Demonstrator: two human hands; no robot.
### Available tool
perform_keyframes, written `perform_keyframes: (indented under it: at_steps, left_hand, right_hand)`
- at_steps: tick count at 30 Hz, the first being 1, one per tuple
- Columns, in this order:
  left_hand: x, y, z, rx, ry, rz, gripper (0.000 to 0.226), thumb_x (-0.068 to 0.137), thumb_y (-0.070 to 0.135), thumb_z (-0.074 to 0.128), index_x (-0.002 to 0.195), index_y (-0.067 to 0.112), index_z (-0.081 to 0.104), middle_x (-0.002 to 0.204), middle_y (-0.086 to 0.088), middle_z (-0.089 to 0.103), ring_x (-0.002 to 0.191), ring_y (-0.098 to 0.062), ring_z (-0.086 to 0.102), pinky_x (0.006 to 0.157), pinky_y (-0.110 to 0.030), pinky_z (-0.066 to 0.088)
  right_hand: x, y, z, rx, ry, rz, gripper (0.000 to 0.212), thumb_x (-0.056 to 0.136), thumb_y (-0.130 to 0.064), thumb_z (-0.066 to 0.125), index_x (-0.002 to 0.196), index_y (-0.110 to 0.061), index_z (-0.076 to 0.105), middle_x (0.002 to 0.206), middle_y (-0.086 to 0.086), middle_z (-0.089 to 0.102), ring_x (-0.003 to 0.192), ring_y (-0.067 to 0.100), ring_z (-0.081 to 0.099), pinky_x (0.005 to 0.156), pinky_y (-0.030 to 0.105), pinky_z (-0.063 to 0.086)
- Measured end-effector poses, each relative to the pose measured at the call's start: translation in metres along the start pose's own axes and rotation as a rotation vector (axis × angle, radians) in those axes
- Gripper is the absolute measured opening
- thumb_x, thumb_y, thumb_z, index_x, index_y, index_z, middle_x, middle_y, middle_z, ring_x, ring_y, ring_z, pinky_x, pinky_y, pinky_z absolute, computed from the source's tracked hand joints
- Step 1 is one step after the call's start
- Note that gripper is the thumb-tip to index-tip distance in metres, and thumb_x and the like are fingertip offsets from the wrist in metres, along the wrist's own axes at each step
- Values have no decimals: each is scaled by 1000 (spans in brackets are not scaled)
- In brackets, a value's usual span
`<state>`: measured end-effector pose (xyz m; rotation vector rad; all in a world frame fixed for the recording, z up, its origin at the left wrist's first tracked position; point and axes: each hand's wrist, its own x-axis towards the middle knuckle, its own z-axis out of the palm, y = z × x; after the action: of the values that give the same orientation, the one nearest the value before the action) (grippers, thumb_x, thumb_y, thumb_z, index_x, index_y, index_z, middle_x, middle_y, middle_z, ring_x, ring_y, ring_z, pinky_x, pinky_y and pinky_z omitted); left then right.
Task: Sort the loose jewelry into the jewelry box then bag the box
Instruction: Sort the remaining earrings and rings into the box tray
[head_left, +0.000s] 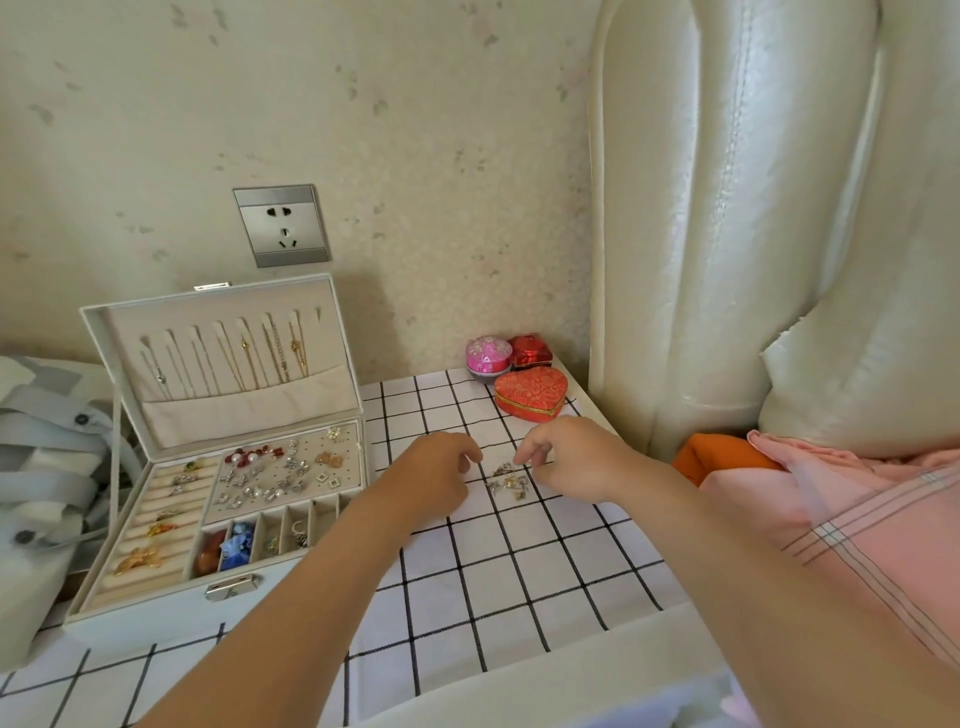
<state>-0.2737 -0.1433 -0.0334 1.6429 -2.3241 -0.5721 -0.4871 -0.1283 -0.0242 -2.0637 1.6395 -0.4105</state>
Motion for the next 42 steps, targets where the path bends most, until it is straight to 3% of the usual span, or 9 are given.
perform_keyframes:
  at_steps: [6, 13, 16, 20, 29, 32, 34, 36, 42]
  left_hand:
    - [2, -5, -12, 12, 54, -13, 45, 86, -5, 51, 116, 26, 64, 108, 9, 64, 103, -12, 57, 91, -29, 49]
    - [0, -7, -17, -45, 60, 22, 39, 90, -1, 51, 103, 31, 68, 95, 16, 65, 86, -3, 58, 77, -14, 45]
    - [-2, 0, -20, -117, 94, 63, 22, 93, 14, 60, 101, 33, 68, 94, 18, 66, 75, 4, 56, 67, -6, 39]
    - [-8, 11, -24, -302, 115, 85, 17, 82, 24, 77, 97, 28, 68, 88, 12, 72, 68, 3, 60, 68, -20, 54]
    - [-12, 15, -31, -469, 204, 54, 14, 80, 26, 79, 90, 25, 70, 76, 14, 74, 76, -11, 68, 73, -32, 55]
    - [-10, 11, -34, -315, 258, 35, 7, 87, 26, 71, 94, 27, 70, 83, 15, 70, 74, 0, 60, 70, -15, 46]
    - [-11, 6, -37, -222, 280, 9, 10, 90, 23, 65, 97, 30, 69, 88, 17, 65, 72, 4, 54, 65, -9, 38]
    - [-12, 3, -38, -169, 270, -6, 15, 91, 20, 60, 99, 30, 68, 92, 15, 64, 72, 2, 54, 64, -11, 39]
    - [-20, -4, -43, -95, 237, 17, 19, 93, 17, 55, 100, 28, 68, 96, 12, 62, 74, -1, 55, 62, -12, 38]
  right_hand:
    - [9, -15, 8, -93, -41, -43, 21, 87, -27, 72, 107, -32, 75, 100, -13, 70, 93, 7, 63, 85, 29, 53]
    - [14, -21, 10, -61, 5, -26, 9, 84, -27, 71, 87, -32, 79, 86, -17, 73, 81, 4, 67, 79, 34, 57]
    - [17, -26, 9, 118, 67, 3, 9, 85, -27, 71, 80, -30, 78, 79, -19, 72, 75, -1, 65, 70, 27, 55]
    - [18, -36, 3, 442, 100, 96, 9, 86, -27, 71, 82, -23, 79, 74, -7, 75, 46, 5, 54, 52, 21, 44]
    - [14, -48, -2, 753, 40, 224, 25, 89, -35, 73, 99, -12, 75, 85, 3, 78, 45, 9, 37, 44, 20, 26]
    - [17, -49, 5, 600, 82, 155, 19, 93, -30, 67, 95, -13, 76, 82, -2, 77, 44, -1, 49, 47, 17, 37]
    - [20, -46, 12, 359, 89, 49, 12, 92, -23, 68, 91, -17, 78, 85, -11, 73, 67, -6, 62, 67, 21, 50]
    - [20, -46, 19, 189, 18, -22, 13, 91, -17, 67, 95, -25, 77, 92, -14, 70, 87, 3, 66, 81, 27, 55]
    - [23, -60, 30, -143, -80, -146, 32, 92, -15, 59, 112, -36, 74, 108, -11, 68, 99, 12, 62, 88, 34, 53]
